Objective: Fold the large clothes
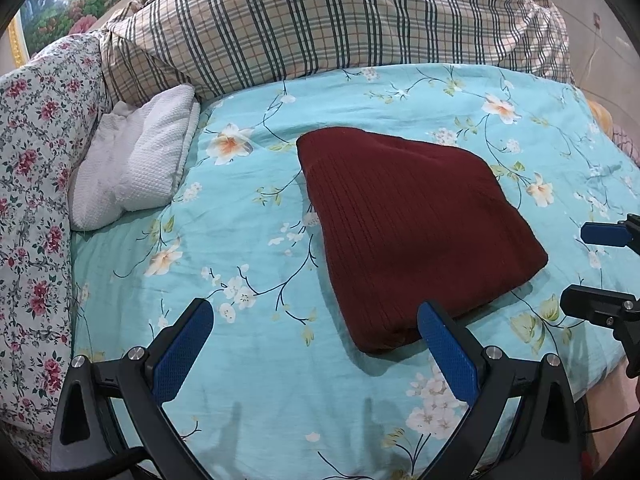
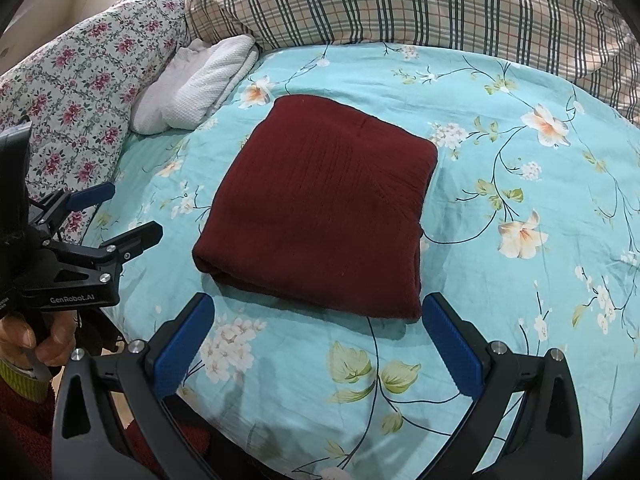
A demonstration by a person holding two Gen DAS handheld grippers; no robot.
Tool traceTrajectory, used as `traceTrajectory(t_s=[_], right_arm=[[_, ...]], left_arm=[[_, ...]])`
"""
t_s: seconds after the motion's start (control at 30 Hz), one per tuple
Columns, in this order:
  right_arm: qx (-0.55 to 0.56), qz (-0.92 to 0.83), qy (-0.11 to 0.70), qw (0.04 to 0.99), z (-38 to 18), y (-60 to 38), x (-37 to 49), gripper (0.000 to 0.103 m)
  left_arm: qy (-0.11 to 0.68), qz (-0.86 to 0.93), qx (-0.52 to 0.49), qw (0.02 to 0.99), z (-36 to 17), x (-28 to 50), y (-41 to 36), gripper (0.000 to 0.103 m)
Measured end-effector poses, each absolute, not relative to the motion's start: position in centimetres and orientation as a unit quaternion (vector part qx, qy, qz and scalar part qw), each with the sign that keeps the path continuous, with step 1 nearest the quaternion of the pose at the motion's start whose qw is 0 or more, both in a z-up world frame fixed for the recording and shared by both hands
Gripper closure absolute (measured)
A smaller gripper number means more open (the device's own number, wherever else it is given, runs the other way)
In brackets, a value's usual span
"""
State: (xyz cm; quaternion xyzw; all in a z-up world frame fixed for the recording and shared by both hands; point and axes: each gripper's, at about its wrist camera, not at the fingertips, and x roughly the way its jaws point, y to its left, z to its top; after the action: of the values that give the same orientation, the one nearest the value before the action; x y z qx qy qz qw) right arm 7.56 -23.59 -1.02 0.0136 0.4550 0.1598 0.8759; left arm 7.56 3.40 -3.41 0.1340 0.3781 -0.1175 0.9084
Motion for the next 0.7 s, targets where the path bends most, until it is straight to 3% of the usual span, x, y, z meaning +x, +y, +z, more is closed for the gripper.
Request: traceTrajectory(t_s=[0.7], right_arm=[[0.014, 0.159, 0.455, 0.876, -0.99, -23.42, 7.62, 0.0]], left_arm=[[0.374, -0.113, 0.132, 0.911, -3.14, 7.77, 3.76, 0.001]])
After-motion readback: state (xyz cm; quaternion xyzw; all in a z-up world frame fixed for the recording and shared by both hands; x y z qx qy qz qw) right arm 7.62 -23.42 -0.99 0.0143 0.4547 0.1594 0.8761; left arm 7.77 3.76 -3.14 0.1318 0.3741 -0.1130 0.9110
